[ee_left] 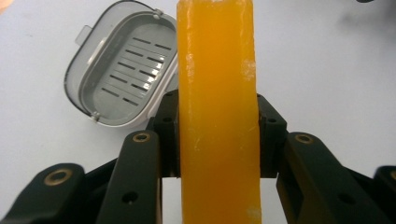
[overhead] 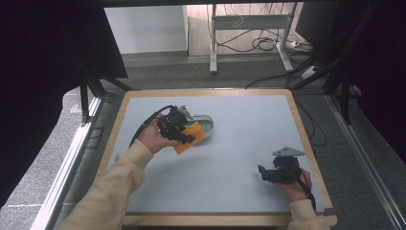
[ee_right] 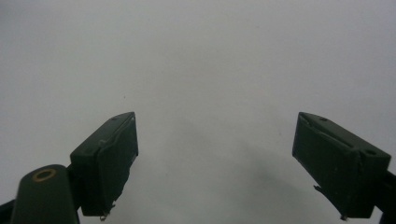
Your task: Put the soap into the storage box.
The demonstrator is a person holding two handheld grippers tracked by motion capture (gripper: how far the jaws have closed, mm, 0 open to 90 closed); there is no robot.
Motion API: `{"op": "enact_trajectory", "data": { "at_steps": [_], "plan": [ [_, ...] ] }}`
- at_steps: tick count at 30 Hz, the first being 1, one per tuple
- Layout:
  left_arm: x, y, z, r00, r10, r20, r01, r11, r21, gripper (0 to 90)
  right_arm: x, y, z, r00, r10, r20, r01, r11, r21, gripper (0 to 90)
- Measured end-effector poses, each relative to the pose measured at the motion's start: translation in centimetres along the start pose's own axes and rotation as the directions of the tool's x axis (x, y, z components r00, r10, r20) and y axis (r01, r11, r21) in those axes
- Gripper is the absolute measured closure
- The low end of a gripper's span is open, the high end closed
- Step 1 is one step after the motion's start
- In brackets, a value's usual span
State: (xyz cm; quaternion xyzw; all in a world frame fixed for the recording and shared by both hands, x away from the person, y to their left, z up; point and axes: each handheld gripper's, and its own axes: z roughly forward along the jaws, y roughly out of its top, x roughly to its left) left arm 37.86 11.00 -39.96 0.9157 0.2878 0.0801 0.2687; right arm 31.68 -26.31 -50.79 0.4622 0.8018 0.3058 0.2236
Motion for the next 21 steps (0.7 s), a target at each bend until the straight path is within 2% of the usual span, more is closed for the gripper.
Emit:
{"op": "enact_trajectory", "data": {
  "at_steps": [1,7,21],
  "plan": [
    [0.2,0.0,-0.1,1.0000,-0.009,-0.001,0.009,0.9999,-0.006,61.9,0.0,0.0,0.0,1.0000,0.000,-0.001,0.000,1.000,0.000,14.6],
    [0.8,0.1,-0.5,1.0000,-0.001,-0.010,0.000,1.0000,-0.007,61.9,-0.2,0.0,-0.1,1.0000,0.007,0.006,-0.007,1.000,0.002,14.6],
    [1.9,0.3,-0.8,0.9998,-0.010,-0.015,0.010,0.9999,-0.012,61.9,-0.3,0.0,-0.1,0.9997,0.020,0.015,-0.020,1.000,0.004,14.7]
  ]
}}
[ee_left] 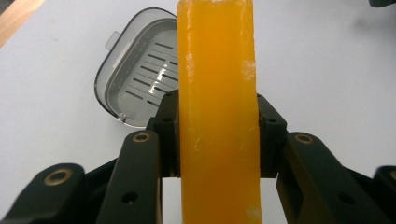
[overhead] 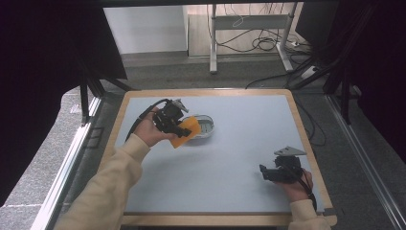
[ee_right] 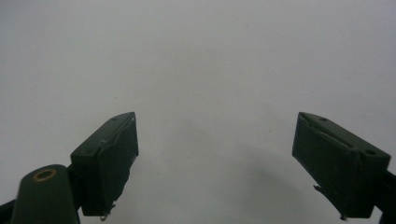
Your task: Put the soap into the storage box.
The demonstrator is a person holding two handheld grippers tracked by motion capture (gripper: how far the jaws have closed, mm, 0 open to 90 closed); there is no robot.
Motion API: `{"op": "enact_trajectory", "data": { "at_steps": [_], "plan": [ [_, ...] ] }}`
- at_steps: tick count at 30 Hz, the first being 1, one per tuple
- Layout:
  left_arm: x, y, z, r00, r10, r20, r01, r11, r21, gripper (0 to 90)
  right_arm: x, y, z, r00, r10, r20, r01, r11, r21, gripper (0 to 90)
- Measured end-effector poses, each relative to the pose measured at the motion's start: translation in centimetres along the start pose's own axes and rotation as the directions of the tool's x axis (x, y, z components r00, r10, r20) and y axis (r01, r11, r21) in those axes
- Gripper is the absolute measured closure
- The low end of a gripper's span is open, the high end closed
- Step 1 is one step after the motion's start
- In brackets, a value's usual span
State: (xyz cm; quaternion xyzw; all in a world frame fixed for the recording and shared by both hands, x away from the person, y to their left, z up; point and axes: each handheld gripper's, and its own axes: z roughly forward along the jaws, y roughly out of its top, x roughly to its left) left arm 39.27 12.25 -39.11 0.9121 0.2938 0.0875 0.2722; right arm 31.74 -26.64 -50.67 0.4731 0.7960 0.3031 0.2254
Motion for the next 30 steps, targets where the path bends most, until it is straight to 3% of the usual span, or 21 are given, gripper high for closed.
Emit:
{"op": "enact_trajectory", "data": {
  "at_steps": [10,30],
  "plan": [
    [0.8,0.2,0.0,0.9997,0.012,-0.020,-0.012,0.9999,0.001,61.9,0.0,0.0,0.0,1.0000,-0.002,0.000,0.002,1.000,0.003,14.8],
    [2.3,1.8,0.4,0.9948,0.100,-0.020,-0.100,0.9950,0.006,61.9,-0.1,0.0,0.1,1.0000,0.001,0.001,-0.001,1.000,0.004,14.9]
  ]
}}
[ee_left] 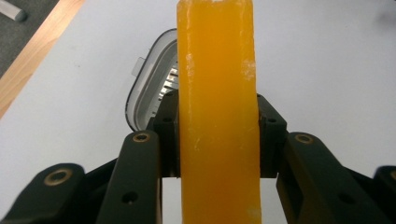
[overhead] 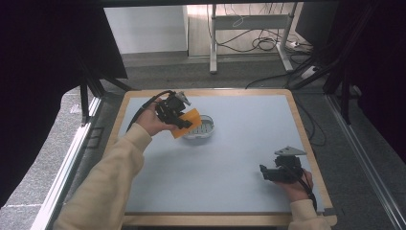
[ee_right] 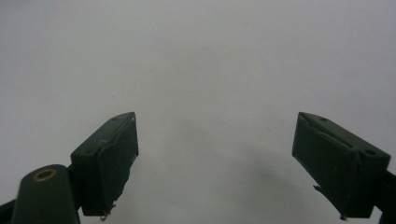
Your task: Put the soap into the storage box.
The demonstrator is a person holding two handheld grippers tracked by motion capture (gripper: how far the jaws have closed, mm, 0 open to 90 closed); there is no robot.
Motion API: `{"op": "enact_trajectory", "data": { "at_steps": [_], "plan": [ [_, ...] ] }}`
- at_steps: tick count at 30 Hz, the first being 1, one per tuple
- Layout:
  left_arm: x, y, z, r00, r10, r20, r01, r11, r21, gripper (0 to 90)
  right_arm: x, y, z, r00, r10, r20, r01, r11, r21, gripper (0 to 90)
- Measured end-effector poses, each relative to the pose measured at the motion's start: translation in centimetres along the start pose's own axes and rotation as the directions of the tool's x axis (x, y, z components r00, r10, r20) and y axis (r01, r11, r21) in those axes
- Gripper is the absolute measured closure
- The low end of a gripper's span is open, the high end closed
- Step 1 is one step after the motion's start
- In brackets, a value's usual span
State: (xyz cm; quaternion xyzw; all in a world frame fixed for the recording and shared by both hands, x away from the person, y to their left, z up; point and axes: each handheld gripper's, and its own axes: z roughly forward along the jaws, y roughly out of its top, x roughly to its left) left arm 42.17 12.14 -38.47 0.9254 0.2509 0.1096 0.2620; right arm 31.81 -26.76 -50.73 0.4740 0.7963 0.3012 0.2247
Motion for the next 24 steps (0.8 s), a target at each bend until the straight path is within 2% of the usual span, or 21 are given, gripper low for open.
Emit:
{"op": "enact_trajectory", "data": {
  "at_steps": [4,8,9,11,24],
  "plan": [
    [0.4,0.0,0.0,1.0000,-0.002,0.005,0.002,0.9999,-0.011,61.9,-0.1,0.0,-0.1,1.0000,0.004,0.001,-0.004,1.000,0.000,15.1],
    [0.9,0.2,0.2,1.0000,0.009,0.004,-0.009,0.9999,-0.008,61.9,0.0,0.0,0.0,1.0000,0.002,0.000,-0.002,1.000,-0.002,15.1],
    [1.2,0.4,0.2,0.9998,0.015,0.014,-0.014,0.9996,-0.024,61.9,0.0,0.0,0.0,1.0000,-0.001,-0.001,0.001,1.000,-0.001,15.1],
    [1.5,0.6,0.2,0.9997,0.021,0.015,-0.021,0.9995,-0.026,61.9,0.0,0.0,0.0,1.0000,-0.002,0.000,0.002,1.000,-0.001,15.1],
    [2.3,1.5,1.4,0.9976,0.062,0.031,-0.062,0.9981,-0.004,61.9,-0.1,0.0,0.0,1.0000,0.000,0.000,0.000,1.000,0.002,15.1]
  ]
}}
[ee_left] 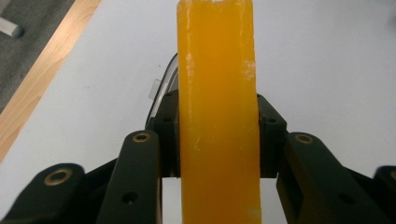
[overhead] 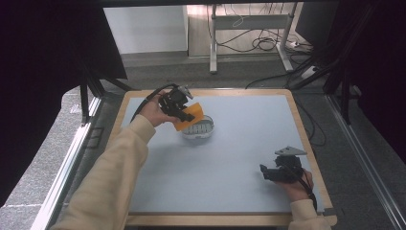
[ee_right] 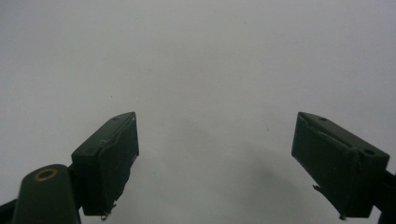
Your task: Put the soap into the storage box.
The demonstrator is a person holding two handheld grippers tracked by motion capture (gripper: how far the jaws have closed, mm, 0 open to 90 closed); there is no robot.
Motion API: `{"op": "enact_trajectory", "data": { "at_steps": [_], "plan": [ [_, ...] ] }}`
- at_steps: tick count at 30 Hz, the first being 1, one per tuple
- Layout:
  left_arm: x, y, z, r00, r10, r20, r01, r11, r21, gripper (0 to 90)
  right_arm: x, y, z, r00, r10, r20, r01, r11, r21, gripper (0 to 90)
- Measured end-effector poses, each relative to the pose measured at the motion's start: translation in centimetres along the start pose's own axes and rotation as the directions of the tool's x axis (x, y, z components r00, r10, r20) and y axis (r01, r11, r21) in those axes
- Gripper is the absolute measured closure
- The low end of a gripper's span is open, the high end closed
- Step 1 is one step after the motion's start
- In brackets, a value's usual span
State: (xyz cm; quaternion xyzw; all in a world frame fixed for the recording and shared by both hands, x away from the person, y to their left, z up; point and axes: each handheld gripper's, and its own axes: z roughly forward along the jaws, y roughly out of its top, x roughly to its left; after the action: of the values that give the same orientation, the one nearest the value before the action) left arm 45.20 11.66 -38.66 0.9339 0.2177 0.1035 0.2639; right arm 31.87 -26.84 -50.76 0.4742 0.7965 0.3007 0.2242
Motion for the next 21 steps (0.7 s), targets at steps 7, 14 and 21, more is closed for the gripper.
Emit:
{"op": "enact_trajectory", "data": {
  "at_steps": [7,14,21],
  "plan": [
    [0.3,0.5,1.4,0.9995,0.017,0.029,-0.016,0.9999,-0.002,61.9,-0.2,0.0,0.0,1.0000,0.003,0.001,-0.003,1.000,-0.002,15.1],
    [0.7,0.8,2.6,0.9990,0.020,0.041,-0.021,0.9997,0.012,61.9,-0.2,0.0,0.0,1.0000,0.005,0.001,-0.005,1.000,-0.001,15.1],
    [1.0,1.3,3.4,0.9981,0.036,0.049,-0.038,0.9990,0.026,61.9,-0.3,0.0,0.0,1.0000,0.008,0.000,-0.008,1.000,0.002,15.1]
  ]
}}
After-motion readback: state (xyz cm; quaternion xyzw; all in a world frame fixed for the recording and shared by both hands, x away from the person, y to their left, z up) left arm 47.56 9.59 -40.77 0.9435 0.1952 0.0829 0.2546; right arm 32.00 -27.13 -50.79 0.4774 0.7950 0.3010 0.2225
